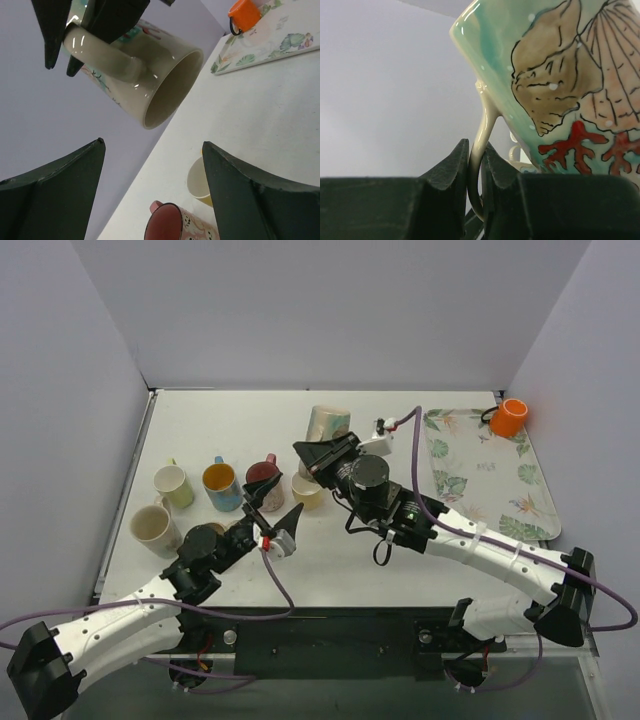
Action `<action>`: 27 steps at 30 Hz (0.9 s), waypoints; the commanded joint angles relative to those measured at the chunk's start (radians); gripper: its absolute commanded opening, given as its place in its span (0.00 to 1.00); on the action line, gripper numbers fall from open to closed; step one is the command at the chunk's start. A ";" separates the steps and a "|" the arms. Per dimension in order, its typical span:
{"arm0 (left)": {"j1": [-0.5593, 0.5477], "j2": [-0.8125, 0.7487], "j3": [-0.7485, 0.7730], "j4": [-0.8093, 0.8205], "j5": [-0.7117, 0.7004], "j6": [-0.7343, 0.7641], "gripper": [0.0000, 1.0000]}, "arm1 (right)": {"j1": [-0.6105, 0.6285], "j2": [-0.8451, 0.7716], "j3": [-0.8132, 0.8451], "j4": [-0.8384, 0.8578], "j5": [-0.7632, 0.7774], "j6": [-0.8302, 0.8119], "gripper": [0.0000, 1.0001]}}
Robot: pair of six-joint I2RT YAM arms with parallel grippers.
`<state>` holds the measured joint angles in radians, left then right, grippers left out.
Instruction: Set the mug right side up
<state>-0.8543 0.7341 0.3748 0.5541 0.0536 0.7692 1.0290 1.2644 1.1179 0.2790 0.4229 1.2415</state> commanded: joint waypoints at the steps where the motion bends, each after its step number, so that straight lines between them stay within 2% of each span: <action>1: -0.011 0.022 -0.017 0.263 -0.046 0.048 0.89 | 0.029 0.022 0.115 0.241 0.013 -0.002 0.00; 5: -0.012 0.053 -0.043 0.433 -0.104 0.062 0.89 | 0.055 0.038 0.122 0.243 -0.001 0.003 0.00; 7: -0.011 0.057 -0.039 0.463 -0.118 0.074 0.87 | 0.059 0.038 0.122 0.239 -0.006 0.006 0.00; 14: -0.011 0.116 -0.014 0.464 -0.138 0.093 0.83 | 0.072 0.073 0.129 0.249 -0.067 0.051 0.00; 18: -0.008 0.126 0.018 0.426 -0.162 0.097 0.76 | 0.077 0.089 0.106 0.273 -0.102 0.110 0.00; 21: 0.011 0.142 0.021 0.458 -0.190 0.119 0.72 | 0.077 0.090 0.100 0.278 -0.113 0.118 0.00; 23: 0.020 0.143 0.029 0.461 -0.198 0.122 0.61 | 0.077 0.089 0.092 0.281 -0.121 0.128 0.00; 25: 0.023 0.140 0.039 0.457 -0.215 0.116 0.44 | 0.077 0.090 0.079 0.287 -0.127 0.145 0.00; 26: 0.024 0.137 0.044 0.455 -0.219 0.113 0.27 | 0.075 0.089 0.068 0.287 -0.130 0.148 0.00; 27: 0.026 0.136 0.047 0.454 -0.234 0.108 0.18 | 0.072 0.087 0.062 0.285 -0.128 0.159 0.00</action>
<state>-0.8474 0.8822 0.3412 0.9295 -0.0994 0.9131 1.0866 1.3857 1.1671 0.4191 0.3462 1.3823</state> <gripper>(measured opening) 0.366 0.090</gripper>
